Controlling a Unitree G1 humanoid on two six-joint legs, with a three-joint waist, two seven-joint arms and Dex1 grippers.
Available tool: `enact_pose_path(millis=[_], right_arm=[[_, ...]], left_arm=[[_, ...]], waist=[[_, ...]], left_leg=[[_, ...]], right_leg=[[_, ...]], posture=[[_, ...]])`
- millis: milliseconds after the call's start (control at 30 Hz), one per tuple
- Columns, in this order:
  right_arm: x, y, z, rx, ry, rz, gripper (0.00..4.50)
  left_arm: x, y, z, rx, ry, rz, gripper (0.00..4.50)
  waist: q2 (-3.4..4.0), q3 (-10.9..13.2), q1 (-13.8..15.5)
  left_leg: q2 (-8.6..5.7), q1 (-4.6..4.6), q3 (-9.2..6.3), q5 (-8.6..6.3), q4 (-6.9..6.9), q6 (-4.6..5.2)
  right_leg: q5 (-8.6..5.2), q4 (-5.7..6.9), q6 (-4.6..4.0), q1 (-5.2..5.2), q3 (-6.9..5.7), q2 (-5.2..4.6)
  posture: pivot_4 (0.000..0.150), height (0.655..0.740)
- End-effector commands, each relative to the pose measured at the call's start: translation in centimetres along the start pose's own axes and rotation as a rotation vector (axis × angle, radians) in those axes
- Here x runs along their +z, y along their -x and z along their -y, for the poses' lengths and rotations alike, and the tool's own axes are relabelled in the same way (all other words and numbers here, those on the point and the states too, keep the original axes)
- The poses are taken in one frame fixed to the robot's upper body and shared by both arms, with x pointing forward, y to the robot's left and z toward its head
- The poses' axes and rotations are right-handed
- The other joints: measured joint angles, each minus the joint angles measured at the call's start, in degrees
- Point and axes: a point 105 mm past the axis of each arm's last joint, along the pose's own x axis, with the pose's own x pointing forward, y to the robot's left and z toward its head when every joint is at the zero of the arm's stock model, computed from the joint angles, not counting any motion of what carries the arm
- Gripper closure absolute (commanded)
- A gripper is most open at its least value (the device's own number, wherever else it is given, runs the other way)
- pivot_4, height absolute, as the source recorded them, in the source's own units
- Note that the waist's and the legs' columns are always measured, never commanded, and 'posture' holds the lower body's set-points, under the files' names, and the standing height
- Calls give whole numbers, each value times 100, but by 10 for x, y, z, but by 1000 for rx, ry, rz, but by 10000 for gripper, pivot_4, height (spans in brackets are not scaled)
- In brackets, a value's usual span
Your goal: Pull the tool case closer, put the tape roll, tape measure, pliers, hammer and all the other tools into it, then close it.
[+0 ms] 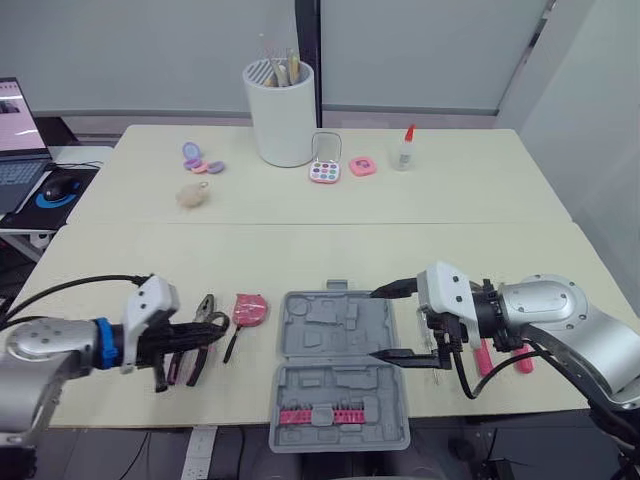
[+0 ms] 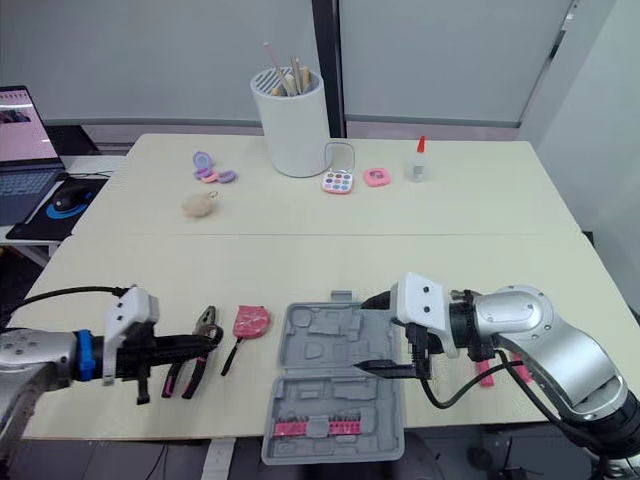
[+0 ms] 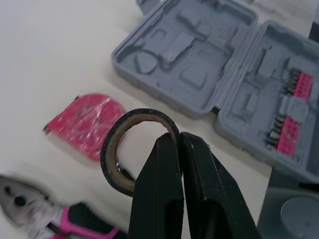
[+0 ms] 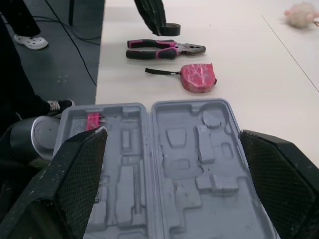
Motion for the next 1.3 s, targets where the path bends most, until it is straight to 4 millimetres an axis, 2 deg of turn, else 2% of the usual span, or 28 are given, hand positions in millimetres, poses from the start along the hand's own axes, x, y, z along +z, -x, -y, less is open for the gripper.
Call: enact_pose_path(millis=[33,333,433,633,1300], right_arm=[[7,6,2,-43,41,9,0],[-1,1,7,-84,36,-20,0],[-3,-1,9,-95,39,-35,0],[-3,-3,12,-117,40,-45,0],[-2,-2,14,-148,36,-57,0]], left_arm=[[15,-19,7,-9,-21,55,44510],[18,-63,6,-25,-5,104,44510],[18,-85,3,-36,-5,103,44510],[15,-104,-1,-43,18,102,44510],[4,-127,-12,-44,33,45,44510]], waist=[[1,0,4],[1,0,7],[2,0,21],[1,0,11],[1,0,15]], left_leg=[[0,1,0,0,0,0],[2,2,0,0,2,0],[3,2,-3,0,2,0],[3,0,-2,0,5,0],[4,0,-4,1,6,0]], right_leg=[[0,0,0,0,1,2],[0,-2,-1,3,8,16],[0,-2,-1,4,7,19],[1,-2,-1,3,10,22],[1,-2,-1,4,9,25]], posture=[[1500,7366],[1500,7366],[1500,7366],[1500,7366],[1500,7366]])
